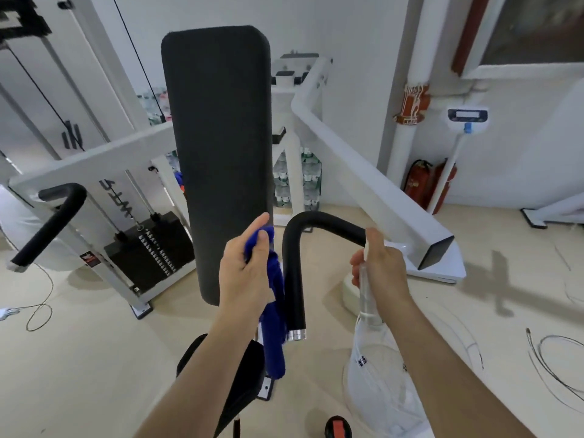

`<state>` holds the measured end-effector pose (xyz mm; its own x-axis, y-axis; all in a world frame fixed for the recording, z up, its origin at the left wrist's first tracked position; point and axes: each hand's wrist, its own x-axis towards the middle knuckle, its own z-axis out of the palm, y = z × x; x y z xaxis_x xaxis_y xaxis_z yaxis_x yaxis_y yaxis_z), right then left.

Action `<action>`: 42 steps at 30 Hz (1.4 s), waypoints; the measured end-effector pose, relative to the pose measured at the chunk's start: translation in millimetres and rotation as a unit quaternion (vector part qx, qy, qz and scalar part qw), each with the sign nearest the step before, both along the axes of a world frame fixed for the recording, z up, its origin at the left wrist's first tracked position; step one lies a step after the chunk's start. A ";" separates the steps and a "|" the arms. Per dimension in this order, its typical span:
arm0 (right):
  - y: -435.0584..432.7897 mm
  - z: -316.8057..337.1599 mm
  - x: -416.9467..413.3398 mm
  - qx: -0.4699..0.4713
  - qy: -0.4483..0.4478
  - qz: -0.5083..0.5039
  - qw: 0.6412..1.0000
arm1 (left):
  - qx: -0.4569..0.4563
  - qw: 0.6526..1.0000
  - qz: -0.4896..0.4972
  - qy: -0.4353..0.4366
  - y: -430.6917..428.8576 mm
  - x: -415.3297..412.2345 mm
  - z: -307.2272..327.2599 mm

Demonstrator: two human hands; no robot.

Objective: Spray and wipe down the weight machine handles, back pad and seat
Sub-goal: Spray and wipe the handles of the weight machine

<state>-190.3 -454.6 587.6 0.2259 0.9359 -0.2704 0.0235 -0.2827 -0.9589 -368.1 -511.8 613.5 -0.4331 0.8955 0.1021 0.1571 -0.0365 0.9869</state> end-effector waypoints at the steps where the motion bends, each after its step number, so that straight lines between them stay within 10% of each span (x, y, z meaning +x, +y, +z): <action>1: 0.5 -1.4 2.1 -0.005 0.008 0.003 1.000 | 0.009 1.000 -0.001 0.010 9.4 -2.7 4.0; 9: 12.5 -3.5 18.9 -0.032 0.074 0.035 0.996 | 0.079 0.961 -0.122 0.236 85.4 30.5 57.8; 13: 25.2 4.1 33.0 -0.021 0.111 0.062 0.992 | 0.179 0.879 -0.271 0.349 96.0 61.9 93.8; 19: 40.5 8.4 65.5 -0.026 0.067 0.087 0.994 | -0.155 0.796 -0.479 0.337 83.1 63.9 41.7; 22: 41.2 -1.2 67.8 -0.058 0.005 0.131 0.990 | -0.147 0.798 -0.429 0.397 85.1 61.4 25.4; 26: 44.8 -5.2 69.0 -0.043 -0.029 0.184 0.982 | 0.035 0.626 -0.294 0.722 111.9 76.4 6.9; 29: 47.5 0.7 72.2 -0.037 -0.085 0.241 0.966 | 0.028 0.533 -0.294 0.793 131.0 95.1 -34.6; 42: 55.6 -9.7 77.9 0.037 -0.160 0.217 0.962 | -0.164 0.582 -0.379 0.700 177.7 102.5 -2.6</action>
<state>-112.4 -398.9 577.9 -0.1298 0.9749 -0.1810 0.4223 -0.1108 -0.8997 -265.6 -334.1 610.8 0.4016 0.8458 -0.3511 0.8779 -0.4647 -0.1154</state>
